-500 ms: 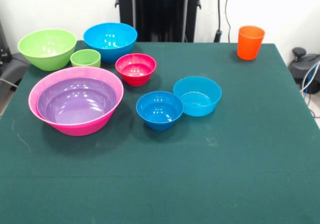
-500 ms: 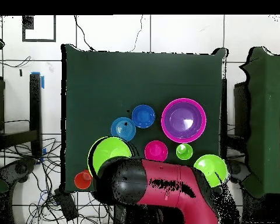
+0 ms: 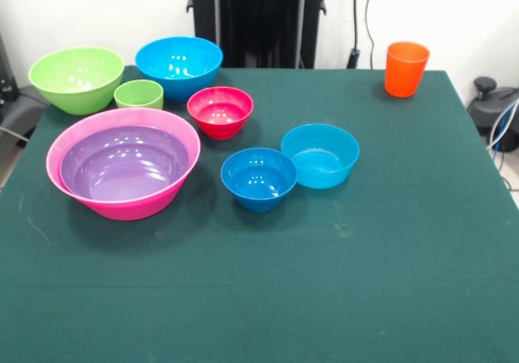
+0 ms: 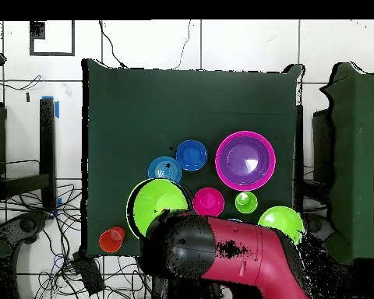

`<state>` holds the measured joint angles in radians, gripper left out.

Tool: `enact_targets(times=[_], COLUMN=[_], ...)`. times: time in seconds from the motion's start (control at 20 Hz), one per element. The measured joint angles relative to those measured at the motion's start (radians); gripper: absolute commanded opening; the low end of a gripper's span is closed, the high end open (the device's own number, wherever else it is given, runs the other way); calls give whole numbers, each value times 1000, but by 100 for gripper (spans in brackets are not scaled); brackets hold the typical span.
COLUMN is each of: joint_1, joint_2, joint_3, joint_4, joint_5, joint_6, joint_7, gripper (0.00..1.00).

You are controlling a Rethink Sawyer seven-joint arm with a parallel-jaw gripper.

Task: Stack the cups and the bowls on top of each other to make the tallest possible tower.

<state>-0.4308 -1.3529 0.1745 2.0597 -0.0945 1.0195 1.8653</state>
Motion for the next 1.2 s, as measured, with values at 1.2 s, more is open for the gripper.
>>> enact_targets(times=[1.2], joint_1=[-77], joint_2=[-14], joint_3=[37], joint_4=[0], joint_5=[-2], joint_6=[0], joint_7=[0], gripper=[0])
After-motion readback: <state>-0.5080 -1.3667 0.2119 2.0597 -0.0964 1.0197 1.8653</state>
